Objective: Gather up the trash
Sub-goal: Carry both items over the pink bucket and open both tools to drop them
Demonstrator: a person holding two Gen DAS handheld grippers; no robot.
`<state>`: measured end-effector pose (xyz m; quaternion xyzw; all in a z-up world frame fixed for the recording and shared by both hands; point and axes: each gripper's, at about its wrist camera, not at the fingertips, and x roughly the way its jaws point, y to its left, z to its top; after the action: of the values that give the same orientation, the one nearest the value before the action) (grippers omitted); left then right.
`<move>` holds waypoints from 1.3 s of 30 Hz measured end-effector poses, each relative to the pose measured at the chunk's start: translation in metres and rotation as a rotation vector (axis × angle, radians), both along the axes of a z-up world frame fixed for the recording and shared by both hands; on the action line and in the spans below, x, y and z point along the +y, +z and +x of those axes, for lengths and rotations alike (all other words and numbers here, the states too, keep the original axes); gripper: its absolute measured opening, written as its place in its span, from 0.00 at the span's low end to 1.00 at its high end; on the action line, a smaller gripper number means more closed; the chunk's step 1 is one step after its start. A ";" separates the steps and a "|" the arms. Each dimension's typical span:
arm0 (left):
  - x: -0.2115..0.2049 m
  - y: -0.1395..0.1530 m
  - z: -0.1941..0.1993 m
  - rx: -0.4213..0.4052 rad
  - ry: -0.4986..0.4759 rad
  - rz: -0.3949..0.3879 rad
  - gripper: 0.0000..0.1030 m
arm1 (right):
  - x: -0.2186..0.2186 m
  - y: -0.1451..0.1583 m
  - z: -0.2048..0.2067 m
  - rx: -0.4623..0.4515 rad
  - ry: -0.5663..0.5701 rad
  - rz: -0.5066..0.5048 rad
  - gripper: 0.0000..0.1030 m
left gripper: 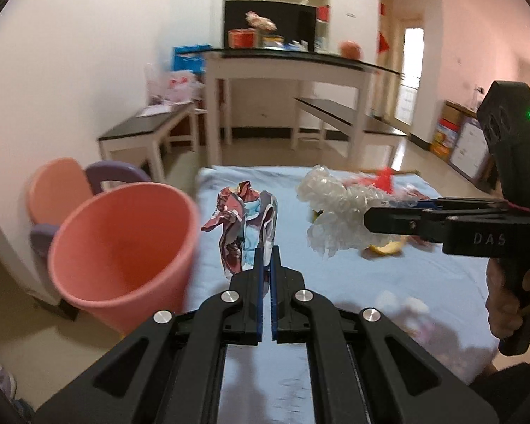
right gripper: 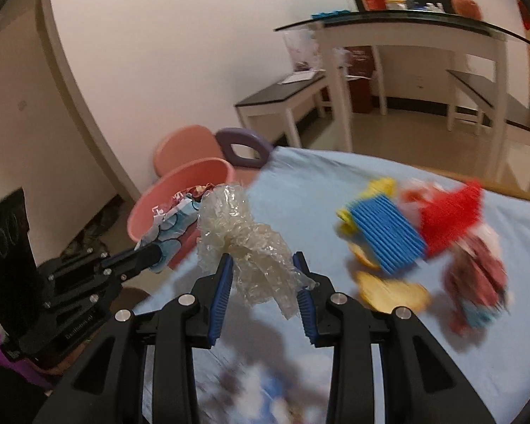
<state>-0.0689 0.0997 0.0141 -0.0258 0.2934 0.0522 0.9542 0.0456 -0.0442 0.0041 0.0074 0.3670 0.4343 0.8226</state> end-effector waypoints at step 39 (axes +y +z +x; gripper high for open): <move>0.146 -0.036 -0.001 0.094 0.378 -0.122 0.28 | 0.191 -0.039 0.029 0.061 0.148 -0.037 0.54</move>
<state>-0.0696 0.2461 -0.0219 -0.1357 0.3301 0.2135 0.9094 0.0745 0.1467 -0.0353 -0.0219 0.3993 0.4868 0.7766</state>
